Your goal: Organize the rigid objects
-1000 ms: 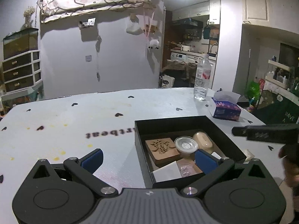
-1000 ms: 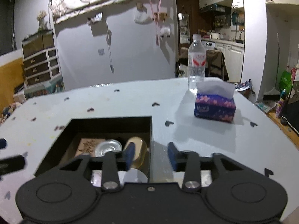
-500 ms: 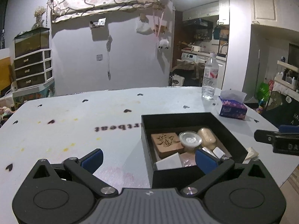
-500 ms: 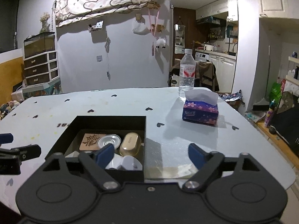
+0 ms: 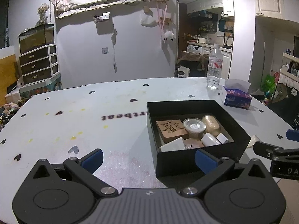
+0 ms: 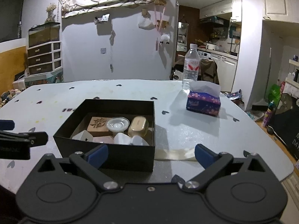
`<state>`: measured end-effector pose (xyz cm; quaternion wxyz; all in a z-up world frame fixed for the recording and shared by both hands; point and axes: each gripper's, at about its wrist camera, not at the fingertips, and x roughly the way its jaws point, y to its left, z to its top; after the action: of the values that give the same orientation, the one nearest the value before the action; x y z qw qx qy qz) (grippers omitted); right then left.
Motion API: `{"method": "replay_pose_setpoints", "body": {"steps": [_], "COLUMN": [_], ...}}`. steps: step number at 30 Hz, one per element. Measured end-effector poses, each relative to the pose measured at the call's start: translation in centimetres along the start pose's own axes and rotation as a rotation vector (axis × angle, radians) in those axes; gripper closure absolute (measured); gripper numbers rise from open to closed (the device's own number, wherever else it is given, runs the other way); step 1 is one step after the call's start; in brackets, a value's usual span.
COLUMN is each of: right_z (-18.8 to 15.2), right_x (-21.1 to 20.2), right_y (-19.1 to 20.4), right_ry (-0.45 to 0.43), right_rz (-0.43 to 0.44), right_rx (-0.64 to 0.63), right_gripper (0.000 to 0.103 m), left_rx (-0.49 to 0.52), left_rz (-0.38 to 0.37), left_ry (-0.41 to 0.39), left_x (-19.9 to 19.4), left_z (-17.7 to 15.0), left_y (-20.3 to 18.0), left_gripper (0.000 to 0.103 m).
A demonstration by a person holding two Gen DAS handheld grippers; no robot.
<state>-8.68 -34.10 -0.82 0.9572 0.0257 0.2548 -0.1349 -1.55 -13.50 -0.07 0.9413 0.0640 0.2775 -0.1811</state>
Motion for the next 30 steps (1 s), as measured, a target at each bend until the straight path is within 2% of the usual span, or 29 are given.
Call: {"method": "replay_pose_setpoints", "body": {"steps": [9, 30], "right_z": [-0.19, -0.11], "right_x": [-0.02, -0.28], "right_y": [-0.59, -0.5], "right_ry": [-0.011, -0.02], "right_rz": [-0.049, -0.041], "right_rx": [0.022, 0.022], "right_gripper": [0.003, 0.003], "left_rx": [0.001, -0.02], "left_rz": [0.033, 0.053], "left_ry": [0.032, 0.027], "left_x": [0.05, -0.14], "left_z": [-0.55, -0.55], "left_y": [0.15, 0.58], "left_gripper": [0.0, 0.0]}}
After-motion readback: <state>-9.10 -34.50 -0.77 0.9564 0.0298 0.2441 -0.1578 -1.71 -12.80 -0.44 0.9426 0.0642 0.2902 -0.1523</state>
